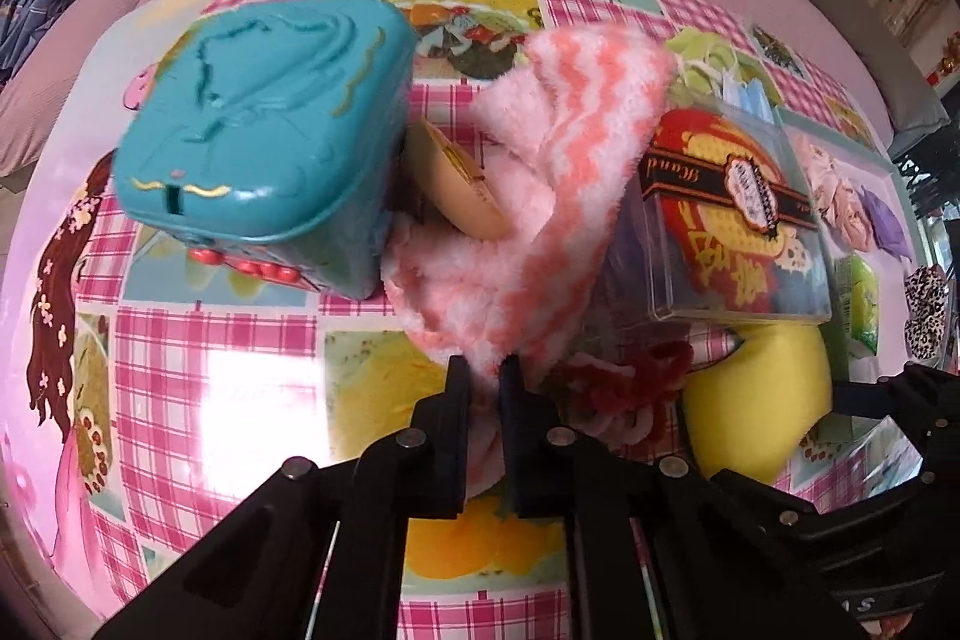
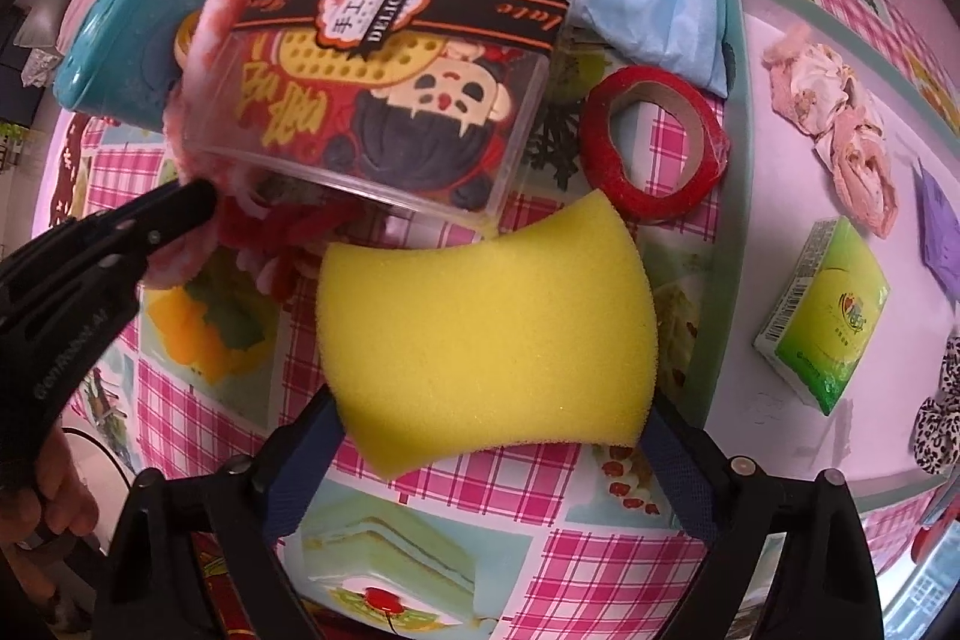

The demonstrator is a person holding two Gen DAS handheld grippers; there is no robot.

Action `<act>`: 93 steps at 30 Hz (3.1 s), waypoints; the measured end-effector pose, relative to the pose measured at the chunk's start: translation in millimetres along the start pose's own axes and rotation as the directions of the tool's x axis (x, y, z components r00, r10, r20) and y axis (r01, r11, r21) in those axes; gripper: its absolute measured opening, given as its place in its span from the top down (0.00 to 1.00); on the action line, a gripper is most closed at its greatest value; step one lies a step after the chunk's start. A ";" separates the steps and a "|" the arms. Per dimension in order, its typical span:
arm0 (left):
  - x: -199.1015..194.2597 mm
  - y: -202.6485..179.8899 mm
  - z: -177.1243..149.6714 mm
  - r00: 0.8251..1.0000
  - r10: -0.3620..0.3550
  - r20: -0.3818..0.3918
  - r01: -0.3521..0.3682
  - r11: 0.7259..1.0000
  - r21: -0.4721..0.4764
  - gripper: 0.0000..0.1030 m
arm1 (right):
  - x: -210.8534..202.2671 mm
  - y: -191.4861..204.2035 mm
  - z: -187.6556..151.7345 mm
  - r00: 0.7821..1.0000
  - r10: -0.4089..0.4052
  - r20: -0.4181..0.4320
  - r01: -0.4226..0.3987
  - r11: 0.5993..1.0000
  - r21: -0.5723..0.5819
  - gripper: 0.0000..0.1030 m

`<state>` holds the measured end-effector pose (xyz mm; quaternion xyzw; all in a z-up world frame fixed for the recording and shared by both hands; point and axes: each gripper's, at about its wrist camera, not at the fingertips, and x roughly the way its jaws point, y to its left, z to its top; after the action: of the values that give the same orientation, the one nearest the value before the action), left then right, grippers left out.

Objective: Organize soft objects
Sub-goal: 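Grasp the pink striped towel with left tool while right tool grasps yellow sponge, then lift and carry the towel and sponge over the white tray with both tools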

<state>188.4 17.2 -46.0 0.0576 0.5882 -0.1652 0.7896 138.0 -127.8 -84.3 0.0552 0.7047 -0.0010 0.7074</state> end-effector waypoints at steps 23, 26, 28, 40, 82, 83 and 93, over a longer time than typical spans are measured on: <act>-131.0 -5.8 5.5 0.960 0.012 0.278 -0.020 1.000 0.023 0.91 | -56.4 -3.9 -37.5 0.997 0.026 0.073 -0.026 1.000 0.004 0.12; -150.0 -9.8 6.3 0.946 0.002 0.324 -0.012 0.999 0.030 0.91 | -70.7 -12.0 -44.9 0.995 0.032 0.091 -0.034 0.999 0.011 0.13; -163.0 -12.0 6.0 0.936 0.001 0.352 -0.013 0.999 0.031 0.91 | -79.9 -15.4 -49.5 0.994 0.038 0.104 -0.039 0.999 0.015 0.13; -232.0 -37.1 2.4 0.871 -0.023 0.490 -0.008 0.998 0.061 0.91 | -135.7 -59.5 -57.4 0.980 0.052 0.193 -0.064 0.996 0.058 0.13; -88.3 -264.9 36.2 0.949 -0.203 0.240 0.104 0.924 0.368 0.91 | -119.1 -267.1 -50.9 0.982 -0.011 0.187 -0.050 0.948 0.314 0.12; -81.3 -265.4 37.5 0.953 -0.201 0.229 0.107 0.924 0.366 0.91 | -116.8 -268.9 -48.3 0.982 -0.008 0.187 -0.052 0.949 0.312 0.12; -18.3 -262.3 49.8 0.976 -0.165 0.144 0.108 0.935 0.337 0.91 | -92.8 -283.2 -17.4 0.985 -0.003 0.170 -0.049 0.952 0.303 0.12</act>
<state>142.8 -239.8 13.5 0.1323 0.4855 -0.3195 0.8029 97.6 -415.0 -13.5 0.1724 0.6330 -0.1066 0.7472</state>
